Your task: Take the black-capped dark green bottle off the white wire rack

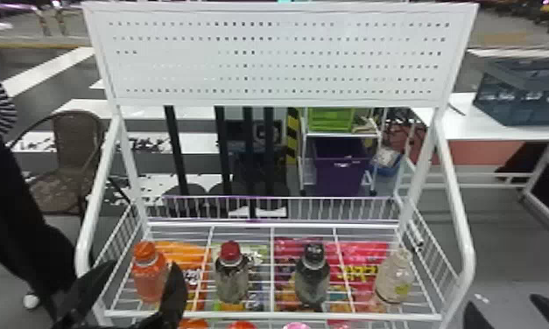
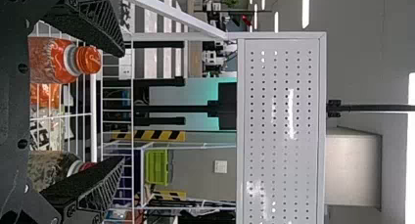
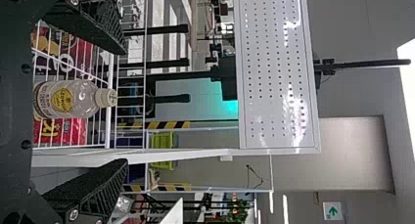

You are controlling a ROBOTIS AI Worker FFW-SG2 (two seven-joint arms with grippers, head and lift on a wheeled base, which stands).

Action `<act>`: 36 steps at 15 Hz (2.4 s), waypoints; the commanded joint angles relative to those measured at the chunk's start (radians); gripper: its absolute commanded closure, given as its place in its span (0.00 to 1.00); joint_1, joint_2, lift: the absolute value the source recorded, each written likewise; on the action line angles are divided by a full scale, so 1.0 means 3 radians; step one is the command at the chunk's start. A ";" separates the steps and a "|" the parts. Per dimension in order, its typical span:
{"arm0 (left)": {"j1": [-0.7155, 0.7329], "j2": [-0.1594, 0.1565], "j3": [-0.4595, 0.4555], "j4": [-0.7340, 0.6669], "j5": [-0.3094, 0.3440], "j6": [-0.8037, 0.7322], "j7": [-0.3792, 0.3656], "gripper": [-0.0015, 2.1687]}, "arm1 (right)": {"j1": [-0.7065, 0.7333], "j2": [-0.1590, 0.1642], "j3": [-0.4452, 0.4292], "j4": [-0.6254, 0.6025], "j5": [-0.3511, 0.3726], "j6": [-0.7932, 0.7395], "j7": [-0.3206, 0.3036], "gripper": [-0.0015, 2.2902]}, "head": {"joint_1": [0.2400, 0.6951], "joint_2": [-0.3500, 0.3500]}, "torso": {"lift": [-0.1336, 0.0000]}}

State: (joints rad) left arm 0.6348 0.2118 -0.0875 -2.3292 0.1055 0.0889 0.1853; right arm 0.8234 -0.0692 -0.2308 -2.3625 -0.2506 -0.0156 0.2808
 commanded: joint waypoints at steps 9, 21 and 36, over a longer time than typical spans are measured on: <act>-0.0009 0.0000 0.0051 -0.0029 0.0021 0.0070 0.0006 0.07 | -0.0025 -0.0010 -0.0069 0.0031 -0.0034 0.0040 0.0000 0.05 | 0.57 0.50 | 1.00; 0.0042 0.0005 0.0031 -0.0121 0.0011 0.0070 0.0016 0.07 | -0.1134 0.0001 0.1204 0.2654 0.0574 -0.1729 -0.0338 0.06 | 0.57 0.50 | 1.00; 0.0037 0.0041 0.0041 -0.0126 0.0027 0.0162 -0.0009 0.07 | -0.2581 0.0154 0.1654 0.3687 0.0758 -0.1075 -0.0747 0.06 | 0.57 0.50 | 1.00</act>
State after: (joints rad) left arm 0.6478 0.2232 -0.0758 -2.3716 0.1134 0.1373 0.1836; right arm 0.0730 -0.0271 0.2609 -1.2704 -0.0230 -0.3695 0.0568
